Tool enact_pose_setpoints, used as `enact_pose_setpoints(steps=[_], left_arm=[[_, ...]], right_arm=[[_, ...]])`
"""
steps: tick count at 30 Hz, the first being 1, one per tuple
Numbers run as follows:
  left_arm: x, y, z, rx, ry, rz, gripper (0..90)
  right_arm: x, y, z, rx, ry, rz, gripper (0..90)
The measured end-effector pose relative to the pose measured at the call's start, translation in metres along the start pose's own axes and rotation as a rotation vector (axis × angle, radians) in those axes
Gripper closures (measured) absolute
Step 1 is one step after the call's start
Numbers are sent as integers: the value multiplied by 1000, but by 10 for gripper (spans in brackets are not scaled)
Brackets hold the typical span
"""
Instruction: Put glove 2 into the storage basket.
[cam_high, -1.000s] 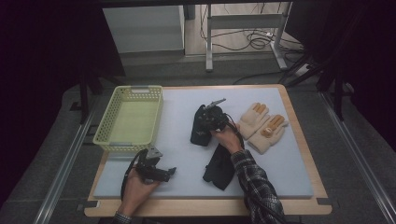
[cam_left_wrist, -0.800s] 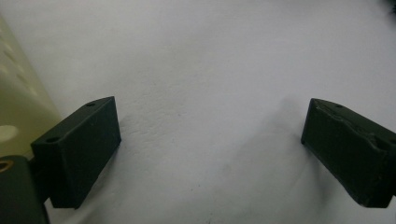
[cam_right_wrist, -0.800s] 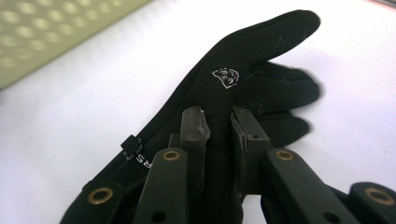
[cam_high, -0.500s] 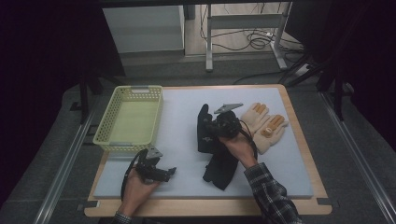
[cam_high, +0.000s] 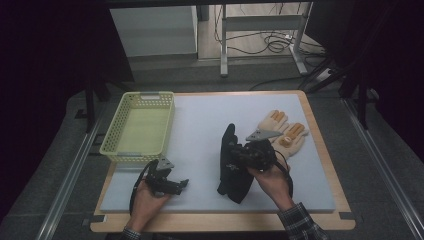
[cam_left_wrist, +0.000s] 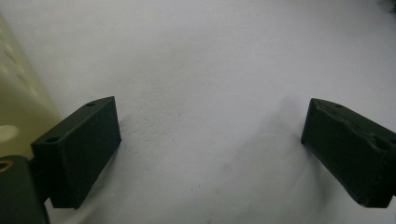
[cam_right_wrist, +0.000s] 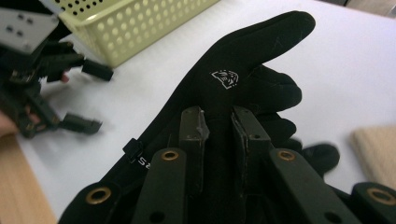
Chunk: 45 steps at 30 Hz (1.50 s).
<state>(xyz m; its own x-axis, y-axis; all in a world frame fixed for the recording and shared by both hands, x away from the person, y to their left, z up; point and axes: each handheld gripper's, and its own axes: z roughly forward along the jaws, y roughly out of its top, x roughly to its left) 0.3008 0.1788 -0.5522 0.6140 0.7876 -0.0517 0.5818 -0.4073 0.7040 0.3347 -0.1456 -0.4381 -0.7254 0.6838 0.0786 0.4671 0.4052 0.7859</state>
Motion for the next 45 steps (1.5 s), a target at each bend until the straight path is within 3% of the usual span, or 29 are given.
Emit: enact_pose_setpoints(steps=[4, 5, 7, 10, 12, 16, 21, 24, 25, 26, 29, 31, 32, 33, 36, 37, 38, 40, 45], left_arm=[[0, 0, 0, -1, 1, 2, 50], [0, 0, 0, -1, 0, 0, 50], [0, 0, 0, 1, 0, 3, 50], [0, 0, 0, 1, 0, 3, 50], [0, 0, 0, 0, 0, 2, 50], [0, 0, 0, -1, 0, 0, 49], [0, 0, 0, -2, 1, 2, 50], [0, 0, 0, 1, 0, 4, 49], [0, 0, 0, 1, 0, 5, 50], [0, 0, 0, 1, 0, 5, 50], [0, 0, 0, 2, 0, 3, 50], [0, 0, 0, 1, 0, 3, 50], [0, 0, 0, 1, 0, 3, 50], [0, 0, 0, 1, 0, 3, 50], [0, 0, 0, 1, 0, 3, 50], [1, 0, 0, 1, 1, 8, 50], [1, 0, 0, 1, 1, 8, 50], [0, 0, 0, 0, 0, 3, 50], [0, 0, 0, 1, 0, 3, 49]], right_arm=[[5, -18, -2, 7, -35, -3, 745], [4, -29, 3, 10, -42, 14, 736], [3, -36, 7, 14, -50, 21, 720], [-3, -52, 15, 39, -28, 49, 530], [-7, -51, 11, 27, -32, 41, 456], [-14, -38, -2, -16, -68, 17, 452], [-23, -22, -2, -30, -82, 8, 488], [-27, -21, 13, -2, -67, 14, 489], [-28, -23, 26, 31, -67, 10, 484], [-28, -23, 26, 31, -67, 10, 484], [-29, -29, 47, 98, -104, -27, 493], [-33, -37, 62, 163, -97, -11, 636], [-34, -40, 65, 164, -80, 10, 739], [-32, -42, 64, 144, -63, 16, 850], [-26, -37, 61, 135, -95, -12, 859], [-23, -30, 54, 106, -112, -29, 861], [-23, -30, 54, 106, -112, -29, 861], [-24, -19, 42, 55, -117, -19, 861], [-38, -11, 26, 30, -192, 14, 856]])
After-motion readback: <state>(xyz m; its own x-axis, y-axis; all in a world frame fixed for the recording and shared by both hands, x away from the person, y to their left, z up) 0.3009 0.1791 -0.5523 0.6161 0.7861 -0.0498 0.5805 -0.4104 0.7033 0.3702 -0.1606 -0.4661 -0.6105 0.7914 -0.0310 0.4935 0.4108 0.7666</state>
